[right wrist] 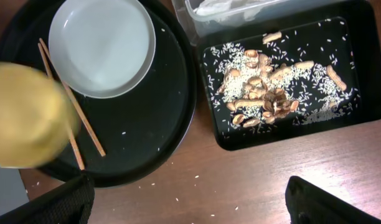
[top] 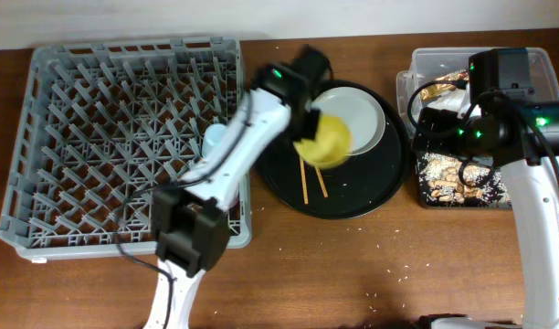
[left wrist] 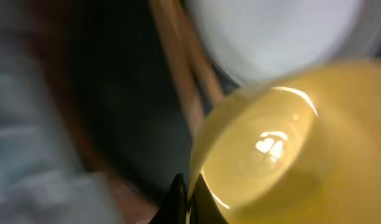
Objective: Sort waste into correct bins and load items into the dishwasher rack
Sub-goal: 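Place the yellow bowl upright at the rack's back edge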
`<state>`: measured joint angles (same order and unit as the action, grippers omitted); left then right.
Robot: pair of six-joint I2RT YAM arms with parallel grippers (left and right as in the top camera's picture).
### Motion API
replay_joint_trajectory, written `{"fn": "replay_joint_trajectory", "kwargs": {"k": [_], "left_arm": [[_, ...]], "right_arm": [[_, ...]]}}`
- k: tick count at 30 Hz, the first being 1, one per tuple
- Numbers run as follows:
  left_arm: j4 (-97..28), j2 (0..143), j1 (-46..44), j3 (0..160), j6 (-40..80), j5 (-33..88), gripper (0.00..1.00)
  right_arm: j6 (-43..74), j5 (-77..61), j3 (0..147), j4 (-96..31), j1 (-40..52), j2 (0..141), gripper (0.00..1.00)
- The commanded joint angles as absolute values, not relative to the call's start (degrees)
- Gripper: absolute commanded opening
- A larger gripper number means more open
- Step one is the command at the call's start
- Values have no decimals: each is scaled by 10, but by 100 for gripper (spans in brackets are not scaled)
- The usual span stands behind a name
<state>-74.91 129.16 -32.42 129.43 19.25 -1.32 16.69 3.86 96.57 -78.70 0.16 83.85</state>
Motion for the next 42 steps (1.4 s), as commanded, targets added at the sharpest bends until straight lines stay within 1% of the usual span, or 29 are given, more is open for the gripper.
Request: {"fn": "replay_joint_trajectory", "kwargs": {"k": [1,2,3,5,7,10,15,20,26,34,42], "left_arm": [[-792,1245,-294,1421,182,-302,1],[-784,1245,-291,1437,182,-384,1],[-747,1245,-285,1440,182,-500,0],[-691,1254,-272,1434,182,-603,1],[-672,1273,-259,1433,181,-652,0],[-642,1336,-241,1433,121,-754,0],[-595,1438,-227,1433,106,-835,1],[-578,1480,-228,1433,106,-836,0],[-579,1491,-245,1433,105,-821,0],[-665,1503,-246,1433,106,-821,0],[-626,1526,-249,1433,108,-821,0]], "right_arm": [[167,50,964,-787,-1,840,98],[167,50,964,-787,-1,840,99],[167,50,964,-787,-1,840,98],[167,50,964,-787,-1,840,98],[167,50,964,-787,-1,840,99],[167,50,964,-787,-1,840,98],[167,50,964,-787,-1,840,98],[167,50,964,-787,-1,840,98],[167,50,964,-787,-1,840,99],[167,50,964,-787,-1,840,98],[167,50,964,-787,-1,840,98]]}}
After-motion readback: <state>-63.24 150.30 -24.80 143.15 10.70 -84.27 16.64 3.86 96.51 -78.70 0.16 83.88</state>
